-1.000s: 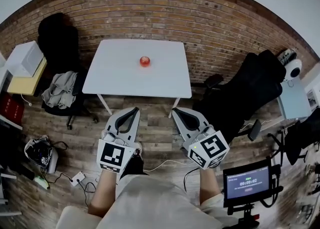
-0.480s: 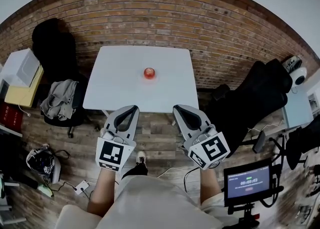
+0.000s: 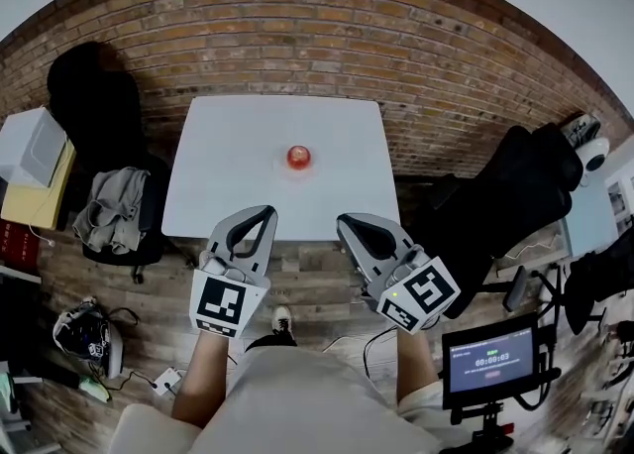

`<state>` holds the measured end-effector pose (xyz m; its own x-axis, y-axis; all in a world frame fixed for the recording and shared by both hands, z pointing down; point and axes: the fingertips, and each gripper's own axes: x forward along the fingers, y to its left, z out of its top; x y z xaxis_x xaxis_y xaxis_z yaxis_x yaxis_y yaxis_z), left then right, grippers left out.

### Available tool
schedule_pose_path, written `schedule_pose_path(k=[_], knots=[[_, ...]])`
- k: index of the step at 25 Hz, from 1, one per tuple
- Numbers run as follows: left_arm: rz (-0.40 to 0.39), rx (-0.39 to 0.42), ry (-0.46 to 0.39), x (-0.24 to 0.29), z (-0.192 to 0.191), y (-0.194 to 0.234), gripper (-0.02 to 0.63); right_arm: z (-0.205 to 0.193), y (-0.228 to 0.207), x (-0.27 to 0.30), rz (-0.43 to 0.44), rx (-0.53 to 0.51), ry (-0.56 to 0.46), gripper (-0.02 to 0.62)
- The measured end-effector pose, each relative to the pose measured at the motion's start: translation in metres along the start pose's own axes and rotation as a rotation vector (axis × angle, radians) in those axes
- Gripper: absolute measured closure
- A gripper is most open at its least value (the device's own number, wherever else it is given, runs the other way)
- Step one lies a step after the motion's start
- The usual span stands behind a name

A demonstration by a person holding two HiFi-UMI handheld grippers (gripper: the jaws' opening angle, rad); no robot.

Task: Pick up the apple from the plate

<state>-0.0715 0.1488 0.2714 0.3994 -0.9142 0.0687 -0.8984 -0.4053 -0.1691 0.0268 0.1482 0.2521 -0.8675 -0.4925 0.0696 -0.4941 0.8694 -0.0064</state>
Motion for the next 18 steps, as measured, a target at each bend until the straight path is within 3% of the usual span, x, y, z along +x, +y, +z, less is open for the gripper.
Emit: schedule_pose_path(k=[13,18], knots=[[-0.033,0.006,0.014,0.047,-0.011,0.062,0.601,-0.002,-0.046,0.065,-0.072,0.015,0.021,0.594],[-0.039,0.01,0.015,0.057,-0.013,0.07,0.601,-0.003,-0.05,0.073,-0.049,0.036,0.012,0.594]])
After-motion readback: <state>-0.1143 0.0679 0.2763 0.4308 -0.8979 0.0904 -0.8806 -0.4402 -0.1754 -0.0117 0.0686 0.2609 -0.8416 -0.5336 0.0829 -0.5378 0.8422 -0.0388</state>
